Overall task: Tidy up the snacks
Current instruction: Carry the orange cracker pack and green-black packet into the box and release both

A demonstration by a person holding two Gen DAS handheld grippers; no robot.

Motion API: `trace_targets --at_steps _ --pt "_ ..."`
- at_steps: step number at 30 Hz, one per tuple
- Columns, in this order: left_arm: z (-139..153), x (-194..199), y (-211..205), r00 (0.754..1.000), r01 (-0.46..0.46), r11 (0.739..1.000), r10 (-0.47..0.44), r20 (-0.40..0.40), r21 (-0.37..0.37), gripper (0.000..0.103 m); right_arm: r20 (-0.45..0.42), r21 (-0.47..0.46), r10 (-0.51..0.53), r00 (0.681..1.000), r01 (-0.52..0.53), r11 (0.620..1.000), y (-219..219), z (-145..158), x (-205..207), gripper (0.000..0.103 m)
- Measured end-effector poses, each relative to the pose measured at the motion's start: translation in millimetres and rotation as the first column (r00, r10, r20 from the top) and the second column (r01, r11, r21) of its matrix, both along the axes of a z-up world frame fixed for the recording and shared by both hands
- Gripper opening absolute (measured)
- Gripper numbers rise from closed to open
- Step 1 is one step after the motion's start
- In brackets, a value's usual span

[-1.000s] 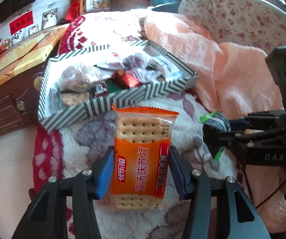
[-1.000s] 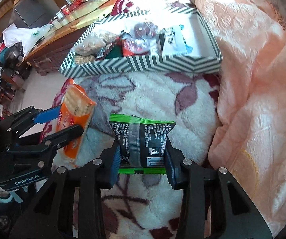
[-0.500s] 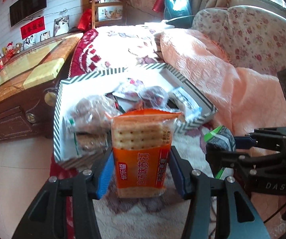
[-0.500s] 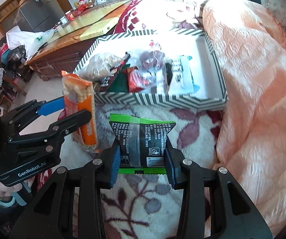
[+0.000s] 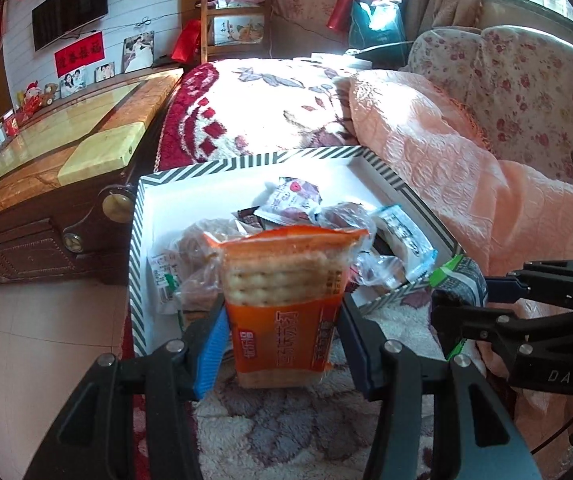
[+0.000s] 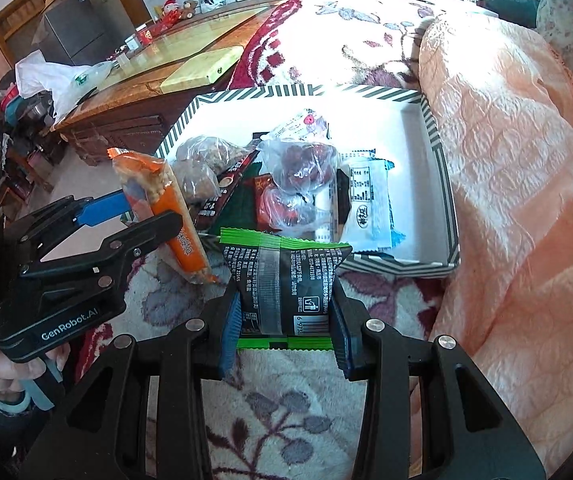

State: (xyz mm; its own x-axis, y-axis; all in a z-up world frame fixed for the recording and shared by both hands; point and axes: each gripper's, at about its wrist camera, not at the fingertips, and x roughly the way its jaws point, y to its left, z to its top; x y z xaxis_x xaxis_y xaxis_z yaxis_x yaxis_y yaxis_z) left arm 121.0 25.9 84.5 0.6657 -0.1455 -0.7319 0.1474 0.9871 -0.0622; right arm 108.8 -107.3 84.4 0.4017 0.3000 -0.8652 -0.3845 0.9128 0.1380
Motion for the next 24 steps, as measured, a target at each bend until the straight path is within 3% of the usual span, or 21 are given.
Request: trace_targets --at_steps 24 --pt "-6 30 17 0.999 -0.04 0.999 0.039 -0.032 -0.033 0.055 0.014 -0.023 -0.004 1.0 0.005 1.0 1 2 43 0.038"
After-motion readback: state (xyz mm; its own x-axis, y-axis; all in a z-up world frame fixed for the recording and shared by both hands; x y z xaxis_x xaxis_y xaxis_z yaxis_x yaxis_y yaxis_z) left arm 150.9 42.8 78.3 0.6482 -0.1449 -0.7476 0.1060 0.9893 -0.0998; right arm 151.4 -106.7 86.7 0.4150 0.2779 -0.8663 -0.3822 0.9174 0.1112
